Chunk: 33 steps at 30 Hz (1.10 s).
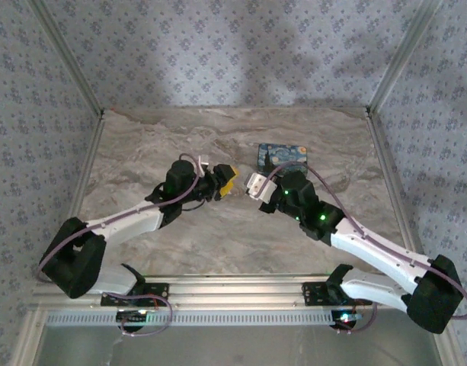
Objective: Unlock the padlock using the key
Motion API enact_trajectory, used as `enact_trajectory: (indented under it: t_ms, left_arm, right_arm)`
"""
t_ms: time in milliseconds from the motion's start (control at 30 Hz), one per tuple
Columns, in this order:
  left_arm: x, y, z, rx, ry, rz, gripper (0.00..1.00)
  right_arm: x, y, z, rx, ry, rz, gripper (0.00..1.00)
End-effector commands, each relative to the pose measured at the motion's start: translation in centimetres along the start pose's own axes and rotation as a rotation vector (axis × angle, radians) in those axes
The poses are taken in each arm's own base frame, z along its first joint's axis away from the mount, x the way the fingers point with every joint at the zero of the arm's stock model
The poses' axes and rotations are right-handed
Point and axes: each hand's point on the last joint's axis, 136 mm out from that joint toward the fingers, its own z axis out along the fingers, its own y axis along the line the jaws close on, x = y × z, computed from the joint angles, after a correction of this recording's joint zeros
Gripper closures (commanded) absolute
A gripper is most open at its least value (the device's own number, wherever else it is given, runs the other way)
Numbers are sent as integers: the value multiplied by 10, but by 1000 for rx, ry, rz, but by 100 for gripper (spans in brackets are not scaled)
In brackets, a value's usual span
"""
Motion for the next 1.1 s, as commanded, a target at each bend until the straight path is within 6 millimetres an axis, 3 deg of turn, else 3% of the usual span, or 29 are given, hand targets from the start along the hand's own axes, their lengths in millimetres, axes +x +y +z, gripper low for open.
enact_trajectory:
  t_ms: [0,267,533,867,1067]
  left_arm:
    - [-6,-19,0,113,-25,-115,38]
    - [-2,-19,4,137,-8,-199,28]
    - [3,-22,12,167,20,-228,24]
    - [7,-26,19,179,39,-225,23]
    - [3,-25,16,183,14,-225,32]
  right_arm:
    - [-10,-1,6,-1,-61,67,100]
    - [-16,3,24,-13,-96,96,100]
    - [-25,7,39,-36,-124,112,100]
    - [-30,11,45,-55,-139,124,100]
    - [-23,15,44,-62,-120,129,100]
